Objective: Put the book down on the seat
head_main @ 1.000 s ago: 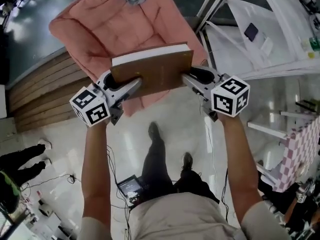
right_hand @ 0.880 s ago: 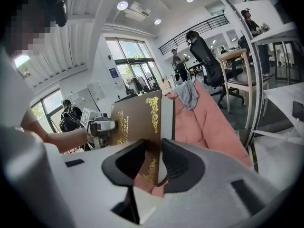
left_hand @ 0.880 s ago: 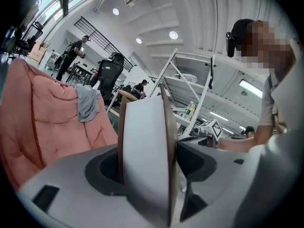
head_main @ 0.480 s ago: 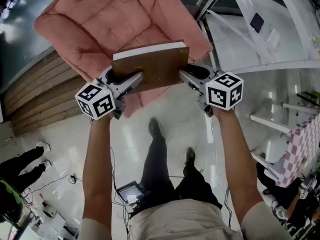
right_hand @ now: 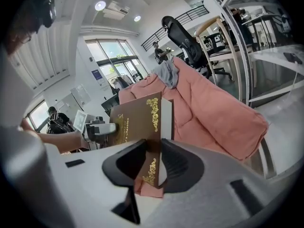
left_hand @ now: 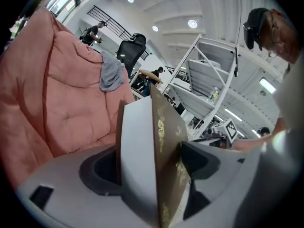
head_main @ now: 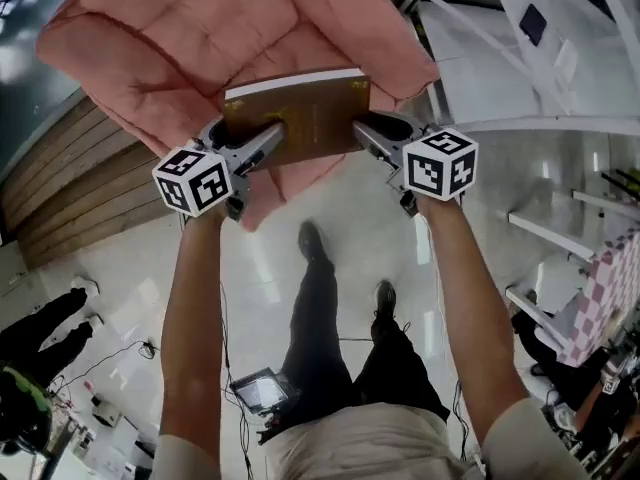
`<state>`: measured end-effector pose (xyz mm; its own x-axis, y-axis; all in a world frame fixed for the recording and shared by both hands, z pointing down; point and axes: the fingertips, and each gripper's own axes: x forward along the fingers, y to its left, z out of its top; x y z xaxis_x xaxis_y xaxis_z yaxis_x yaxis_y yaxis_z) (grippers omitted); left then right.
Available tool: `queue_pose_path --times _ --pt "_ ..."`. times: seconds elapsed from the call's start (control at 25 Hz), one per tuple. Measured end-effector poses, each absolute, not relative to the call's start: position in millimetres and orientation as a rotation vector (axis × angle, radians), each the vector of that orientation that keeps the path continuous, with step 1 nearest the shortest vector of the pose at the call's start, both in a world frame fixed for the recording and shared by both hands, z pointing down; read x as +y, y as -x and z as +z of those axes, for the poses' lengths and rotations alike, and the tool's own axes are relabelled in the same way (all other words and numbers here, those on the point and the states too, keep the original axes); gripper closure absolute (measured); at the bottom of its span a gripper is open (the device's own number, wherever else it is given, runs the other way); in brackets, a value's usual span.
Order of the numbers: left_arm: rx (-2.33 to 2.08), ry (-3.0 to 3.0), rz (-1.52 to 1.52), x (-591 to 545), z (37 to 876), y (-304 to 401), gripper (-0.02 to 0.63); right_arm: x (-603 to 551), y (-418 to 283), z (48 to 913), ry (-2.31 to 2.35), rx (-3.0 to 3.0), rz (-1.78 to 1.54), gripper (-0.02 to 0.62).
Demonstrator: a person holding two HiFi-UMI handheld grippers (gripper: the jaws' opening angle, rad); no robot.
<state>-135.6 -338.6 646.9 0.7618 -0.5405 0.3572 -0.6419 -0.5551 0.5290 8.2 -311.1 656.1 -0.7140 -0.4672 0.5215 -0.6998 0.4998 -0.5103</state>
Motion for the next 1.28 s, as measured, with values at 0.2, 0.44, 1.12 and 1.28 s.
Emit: queue_pose_path --times 0.2,0.44,1.12,1.28 --pt "-0.890 -2.265 0.248 -345 676 138 0.240 -314 -7 684 -0.996 -2.440 1.076 0.508" --pt "-0.868 -2.243 0.284 -361 711 134 0.235 -324 -12 717 -1.037 -2.427 1.132 0.509" --pt "-0.913 -2.072 0.582 -372 841 132 0.214 -327 -20 829 -1.074 -2.308 1.270 0.520" --pt "-0.992 -2.011 0.839 -370 870 139 0.213 -328 -16 850 -1.105 -2.259 1.242 0.535"
